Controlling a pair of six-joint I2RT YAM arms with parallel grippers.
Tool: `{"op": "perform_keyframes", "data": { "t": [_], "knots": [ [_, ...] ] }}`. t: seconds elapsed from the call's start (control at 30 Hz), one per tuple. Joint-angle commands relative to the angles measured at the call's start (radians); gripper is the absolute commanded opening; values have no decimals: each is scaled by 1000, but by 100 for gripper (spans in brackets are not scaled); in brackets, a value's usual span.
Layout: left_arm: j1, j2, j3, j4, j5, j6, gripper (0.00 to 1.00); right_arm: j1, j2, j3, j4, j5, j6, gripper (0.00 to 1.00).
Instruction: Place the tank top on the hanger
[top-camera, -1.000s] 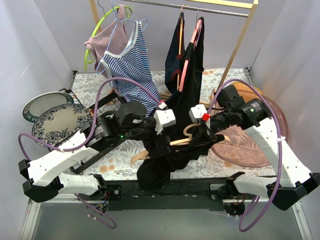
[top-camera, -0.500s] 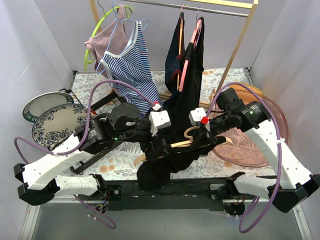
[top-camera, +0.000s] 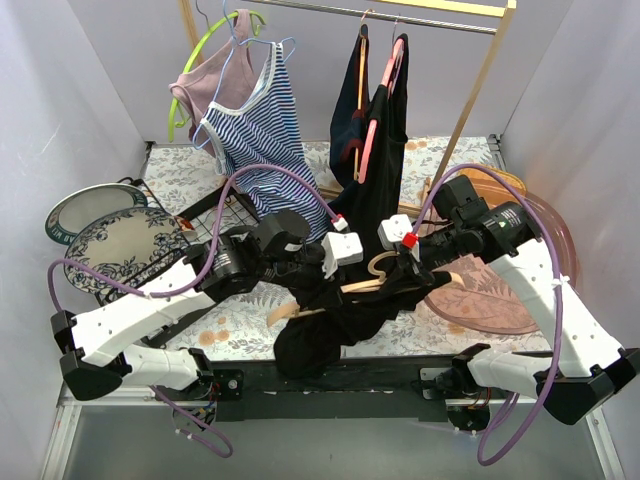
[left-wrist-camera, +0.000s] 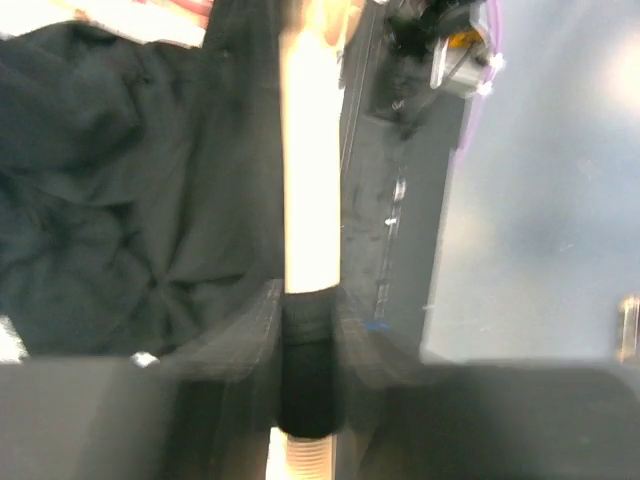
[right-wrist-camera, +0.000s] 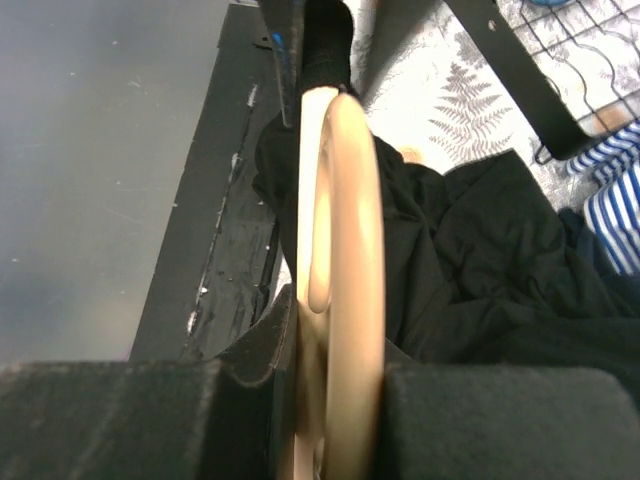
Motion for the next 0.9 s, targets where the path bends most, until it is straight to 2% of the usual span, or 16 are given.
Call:
{"op": "perform_keyframes", "data": {
  "t": [0.0,0.1,0.13,0.17,0.2,0.27,0.3,0.37,0.5,0.6,0.77,0.87],
  "knots": [
    [5,-55,-26,49,14,-6,0,-3,-4,14,-9,-64,-7,1],
    [10,-118,-93,110,8,-58,0,-13,-7,1,-3,-79,-7,1],
    [11,-132,-111,123,8,-76,0,-24,-8,0,3,-85,7,4],
    [13,-147,-145,124,7,-95,0,-32,-13,1,6,-88,15,15],
    [16,-162,-159,115,-1,-134,0,-38,-19,14,14,-88,24,35],
    [18,-179,-191,72,-12,-170,0,-68,-24,38,20,-82,56,52],
    [19,-189,-199,60,-27,-202,0,-81,-28,59,31,-78,76,76],
    [22,-225,-208,28,-39,-233,0,-139,-30,84,67,-62,136,90],
    [27,-287,-187,-32,-70,-291,0,-283,-40,126,124,-81,214,95],
    [27,-327,-155,-107,-153,-346,0,-397,-71,117,233,-52,330,96],
    [27,-383,-66,-253,-401,-448,0,-507,-140,25,383,-12,452,97],
    [27,-393,6,-288,-513,-475,0,-544,-149,-12,405,-4,478,97]
  ]
}}
